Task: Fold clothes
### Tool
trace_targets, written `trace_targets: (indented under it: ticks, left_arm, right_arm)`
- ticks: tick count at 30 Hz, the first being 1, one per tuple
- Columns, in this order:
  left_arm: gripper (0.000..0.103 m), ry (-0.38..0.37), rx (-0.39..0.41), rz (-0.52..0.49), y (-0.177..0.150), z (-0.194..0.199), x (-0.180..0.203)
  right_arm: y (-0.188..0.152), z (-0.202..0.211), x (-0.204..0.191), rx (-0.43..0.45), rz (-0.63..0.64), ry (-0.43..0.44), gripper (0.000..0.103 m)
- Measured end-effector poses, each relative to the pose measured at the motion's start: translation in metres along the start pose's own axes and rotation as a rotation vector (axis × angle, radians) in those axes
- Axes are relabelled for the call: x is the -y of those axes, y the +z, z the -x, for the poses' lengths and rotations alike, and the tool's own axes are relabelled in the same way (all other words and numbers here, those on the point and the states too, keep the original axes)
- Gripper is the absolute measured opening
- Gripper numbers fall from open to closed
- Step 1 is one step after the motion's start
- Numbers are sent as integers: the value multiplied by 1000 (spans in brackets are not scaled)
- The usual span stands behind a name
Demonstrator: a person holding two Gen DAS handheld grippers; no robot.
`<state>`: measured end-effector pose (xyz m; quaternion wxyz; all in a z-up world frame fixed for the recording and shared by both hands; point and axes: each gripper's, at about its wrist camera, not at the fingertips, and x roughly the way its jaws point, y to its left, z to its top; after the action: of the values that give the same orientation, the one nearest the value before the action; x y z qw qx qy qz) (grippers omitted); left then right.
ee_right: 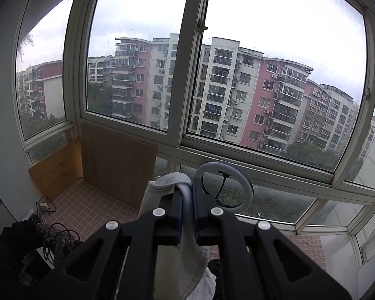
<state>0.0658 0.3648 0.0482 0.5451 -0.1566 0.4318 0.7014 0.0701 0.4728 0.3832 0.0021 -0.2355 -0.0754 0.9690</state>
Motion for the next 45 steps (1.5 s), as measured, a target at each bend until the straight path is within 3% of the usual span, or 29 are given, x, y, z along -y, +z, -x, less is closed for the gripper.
trace_targets:
  ticks: [1, 3, 4, 6, 10, 16, 19, 24, 26, 27, 32, 35, 38, 45]
  left_arm:
    - [51, -13, 3, -3, 5, -5, 0]
    - [29, -43, 8, 15, 15, -18, 0]
    - [1, -69, -6, 42, 18, -26, -2]
    - [0, -99, -48, 94, 21, -35, -7]
    - [0, -8, -97, 111, 13, -13, -9]
    - [0, 275, -218, 191, -11, 38, -10]
    - [2, 365, -254, 254, -18, 23, 9]
    - [9, 296, -206, 304, -9, -37, 83]
    - [31, 264, -171, 309, -1, -57, 105]
    - [35, 268, -157, 324, 2, -65, 111]
    - [55, 265, -105, 529, 5, -75, 105]
    - [59, 315, -85, 593, 7, -82, 108]
    - [61, 388, -122, 639, 6, -103, 105]
    - [62, 475, -123, 751, 11, -144, 93]
  right_arm:
    - [-1, 2, 2, 2, 1, 4, 6]
    - [-4, 7, 5, 6, 6, 9, 6]
    - [-6, 10, 6, 7, 11, 10, 6]
    - [-9, 12, 9, 6, 23, 13, 6]
    - [-10, 6, 16, 8, 21, 19, 6]
    - [-9, -1, 16, 25, 44, 89, 6]
    - [-7, -8, 8, 29, 71, 131, 6]
    - [-7, -18, -7, 18, 119, 175, 6]
    - [-7, -22, -11, 15, 134, 180, 6]
    - [-7, -24, -12, 14, 139, 182, 6]
    - [-6, -30, -8, 7, 148, 182, 6]
    - [-6, -35, -3, 4, 142, 183, 6]
    - [-6, -40, 3, -3, 128, 195, 6]
    - [-9, -48, 15, -22, 108, 188, 7]
